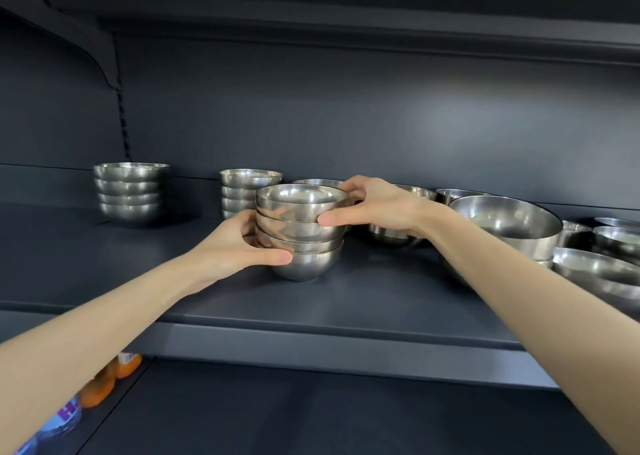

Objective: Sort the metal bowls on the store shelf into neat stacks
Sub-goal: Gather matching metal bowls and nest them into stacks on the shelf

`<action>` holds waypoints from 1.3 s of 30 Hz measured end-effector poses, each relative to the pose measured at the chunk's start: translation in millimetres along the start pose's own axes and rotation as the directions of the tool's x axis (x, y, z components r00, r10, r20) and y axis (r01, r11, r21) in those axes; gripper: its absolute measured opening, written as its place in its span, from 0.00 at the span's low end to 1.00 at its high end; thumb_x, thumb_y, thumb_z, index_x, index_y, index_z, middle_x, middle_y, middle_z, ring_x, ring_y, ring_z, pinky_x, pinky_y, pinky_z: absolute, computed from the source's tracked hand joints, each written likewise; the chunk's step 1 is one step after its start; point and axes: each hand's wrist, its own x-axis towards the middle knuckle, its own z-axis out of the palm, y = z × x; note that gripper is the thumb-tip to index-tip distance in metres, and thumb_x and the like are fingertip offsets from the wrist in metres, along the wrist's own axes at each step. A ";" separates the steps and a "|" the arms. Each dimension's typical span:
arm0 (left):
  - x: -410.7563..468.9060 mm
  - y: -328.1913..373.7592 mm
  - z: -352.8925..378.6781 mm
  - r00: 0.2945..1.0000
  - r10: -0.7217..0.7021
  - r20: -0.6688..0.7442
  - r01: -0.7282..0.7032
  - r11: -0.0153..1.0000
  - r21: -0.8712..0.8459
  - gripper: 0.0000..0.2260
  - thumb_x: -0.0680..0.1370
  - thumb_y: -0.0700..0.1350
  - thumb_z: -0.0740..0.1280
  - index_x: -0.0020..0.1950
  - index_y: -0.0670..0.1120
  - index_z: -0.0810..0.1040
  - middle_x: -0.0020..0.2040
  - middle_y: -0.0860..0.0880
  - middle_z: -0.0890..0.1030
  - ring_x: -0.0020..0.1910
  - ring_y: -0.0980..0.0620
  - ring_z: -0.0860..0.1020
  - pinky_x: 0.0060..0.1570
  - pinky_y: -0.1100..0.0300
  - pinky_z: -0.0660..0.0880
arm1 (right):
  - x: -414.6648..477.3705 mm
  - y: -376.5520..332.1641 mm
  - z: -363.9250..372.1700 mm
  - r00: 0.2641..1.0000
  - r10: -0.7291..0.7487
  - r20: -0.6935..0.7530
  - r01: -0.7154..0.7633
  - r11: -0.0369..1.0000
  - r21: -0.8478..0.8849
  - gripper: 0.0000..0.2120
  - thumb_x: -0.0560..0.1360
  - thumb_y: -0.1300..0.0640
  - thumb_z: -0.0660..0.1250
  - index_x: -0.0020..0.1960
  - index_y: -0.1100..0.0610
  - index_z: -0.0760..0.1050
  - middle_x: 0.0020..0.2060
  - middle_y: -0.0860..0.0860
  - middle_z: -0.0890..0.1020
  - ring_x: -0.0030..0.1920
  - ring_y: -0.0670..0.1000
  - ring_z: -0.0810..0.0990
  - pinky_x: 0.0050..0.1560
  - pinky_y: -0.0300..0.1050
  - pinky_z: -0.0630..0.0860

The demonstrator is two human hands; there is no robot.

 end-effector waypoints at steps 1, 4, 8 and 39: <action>0.0 -2.0 -4.8 1.000 -0.002 -0.003 0.002 1.000 -0.002 0.35 0.51 0.52 0.80 0.58 0.53 0.76 0.45 0.56 0.84 0.47 0.56 0.81 0.55 0.60 0.75 | 4.4 -0.5 4.6 1.000 0.001 -0.004 -0.001 1.000 0.024 0.35 0.62 0.44 0.78 0.64 0.54 0.70 0.51 0.46 0.82 0.53 0.48 0.81 0.59 0.42 0.75; 0.6 -6.6 -20.1 1.000 0.004 0.019 -0.004 1.000 0.003 0.38 0.49 0.52 0.82 0.58 0.56 0.76 0.44 0.58 0.84 0.45 0.58 0.81 0.51 0.65 0.75 | 13.4 -6.2 18.1 1.000 -0.010 -0.018 0.011 0.998 0.068 0.31 0.64 0.45 0.78 0.62 0.52 0.70 0.50 0.42 0.81 0.53 0.43 0.79 0.52 0.35 0.74; 4.0 -12.3 -36.3 1.000 0.003 0.025 -0.003 1.000 0.008 0.29 0.62 0.42 0.81 0.60 0.52 0.75 0.41 0.58 0.84 0.46 0.58 0.82 0.50 0.65 0.75 | 23.5 -15.0 31.1 0.999 -0.020 -0.029 0.023 0.996 0.089 0.29 0.66 0.46 0.76 0.61 0.51 0.70 0.50 0.43 0.79 0.54 0.42 0.78 0.46 0.29 0.72; 3.0 -34.1 -71.5 1.000 -0.002 -0.010 0.002 1.000 -0.026 0.18 0.70 0.42 0.75 0.57 0.46 0.77 0.42 0.58 0.81 0.52 0.53 0.80 0.58 0.64 0.72 | 47.3 -22.2 71.9 0.989 -0.049 -0.142 0.088 0.956 0.281 0.27 0.66 0.50 0.77 0.62 0.54 0.74 0.57 0.55 0.81 0.62 0.61 0.74 0.62 0.60 0.73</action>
